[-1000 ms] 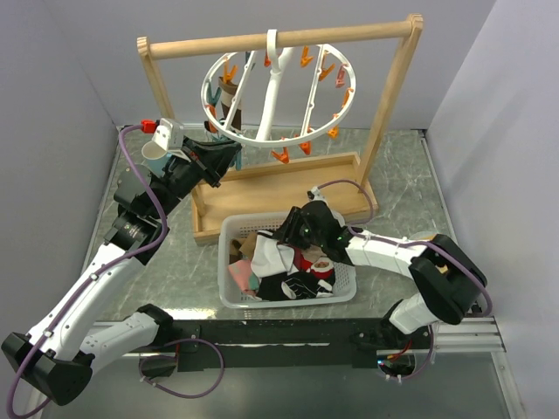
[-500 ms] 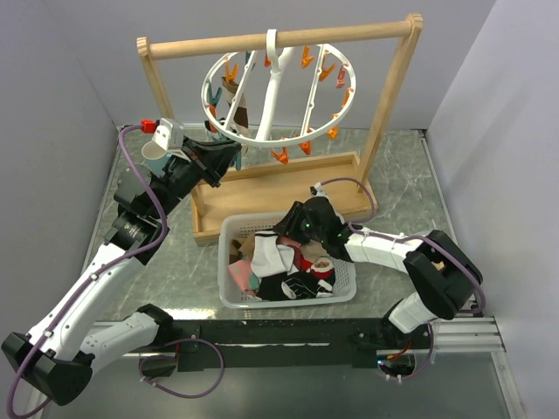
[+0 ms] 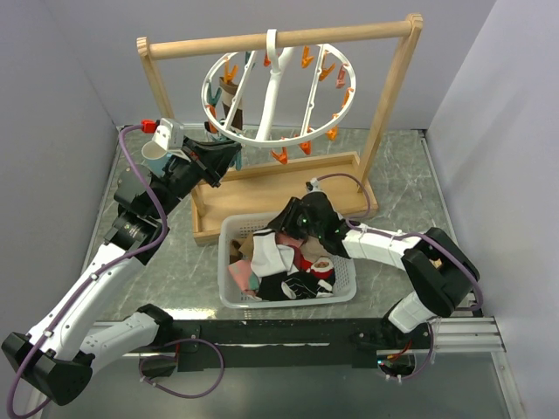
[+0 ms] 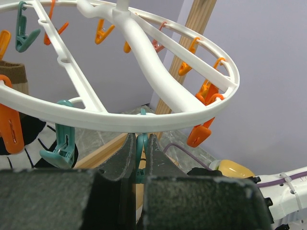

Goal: Clip the socks to the hanger
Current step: Adjust the sock in the bin.

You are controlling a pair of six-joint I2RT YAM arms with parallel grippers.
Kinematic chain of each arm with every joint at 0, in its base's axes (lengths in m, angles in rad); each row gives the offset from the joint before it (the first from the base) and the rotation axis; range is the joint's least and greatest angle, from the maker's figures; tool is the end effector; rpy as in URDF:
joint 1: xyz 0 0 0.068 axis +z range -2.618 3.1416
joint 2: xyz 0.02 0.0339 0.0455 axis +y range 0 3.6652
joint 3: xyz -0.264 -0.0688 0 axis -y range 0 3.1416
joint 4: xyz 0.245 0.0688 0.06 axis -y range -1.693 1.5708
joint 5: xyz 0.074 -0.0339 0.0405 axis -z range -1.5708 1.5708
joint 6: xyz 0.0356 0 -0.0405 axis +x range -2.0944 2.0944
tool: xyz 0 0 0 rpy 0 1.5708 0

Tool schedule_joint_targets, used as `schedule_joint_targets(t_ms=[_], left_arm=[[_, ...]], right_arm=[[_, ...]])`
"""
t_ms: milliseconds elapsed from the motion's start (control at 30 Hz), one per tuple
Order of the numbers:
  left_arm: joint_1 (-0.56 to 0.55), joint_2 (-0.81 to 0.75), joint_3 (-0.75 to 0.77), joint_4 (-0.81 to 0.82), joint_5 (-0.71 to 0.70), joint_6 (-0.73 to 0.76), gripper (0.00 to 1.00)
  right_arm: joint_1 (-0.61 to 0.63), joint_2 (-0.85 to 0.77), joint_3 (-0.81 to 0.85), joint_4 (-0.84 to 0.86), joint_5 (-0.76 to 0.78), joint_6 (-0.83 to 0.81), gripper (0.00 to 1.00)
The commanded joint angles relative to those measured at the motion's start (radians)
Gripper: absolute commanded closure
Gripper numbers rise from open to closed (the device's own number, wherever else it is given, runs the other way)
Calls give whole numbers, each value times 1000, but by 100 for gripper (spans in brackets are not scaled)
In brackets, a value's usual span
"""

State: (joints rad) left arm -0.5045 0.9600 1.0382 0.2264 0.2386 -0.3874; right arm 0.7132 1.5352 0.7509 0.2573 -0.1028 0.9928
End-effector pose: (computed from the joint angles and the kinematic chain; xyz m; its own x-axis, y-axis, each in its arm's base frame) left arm 0.1813 -0.1097 0.4413 -0.0089 -0.4144 -0.9101 0.7168 0.6319 -0.2948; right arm 0.2404 0.2128 0.1917 -0.8091 0.4017 -0.4290 -0.0736 0.6549 0.7521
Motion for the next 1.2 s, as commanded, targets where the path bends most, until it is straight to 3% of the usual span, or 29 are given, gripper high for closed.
schedule_joint_targets(t_ms=[0,500,600,633,733,867,967,1167], left_arm=[[-2,-3,-3,-53,48,-5,99],[0,5,8,-50,50,-7,99],[0,8,8,-55,44,-7,99],[0,9,10,-56,44,-4,99],[1,16,17,-67,36,2,99],[0,25,28,-75,30,-1,99],[1,26,20,-61,37,-10,99],[3,23,22,-65,34,-2,99]], right_arm=[[11,8,56,8,5,-19,63],[11,42,59,7,5,-26,67],[11,20,54,46,-1,-46,78],[12,7,50,60,-2,-58,87],[22,-91,25,127,17,-144,100],[58,-254,21,206,-40,-417,100],[58,-328,68,145,-164,-543,100],[42,-320,16,98,-166,-556,100]])
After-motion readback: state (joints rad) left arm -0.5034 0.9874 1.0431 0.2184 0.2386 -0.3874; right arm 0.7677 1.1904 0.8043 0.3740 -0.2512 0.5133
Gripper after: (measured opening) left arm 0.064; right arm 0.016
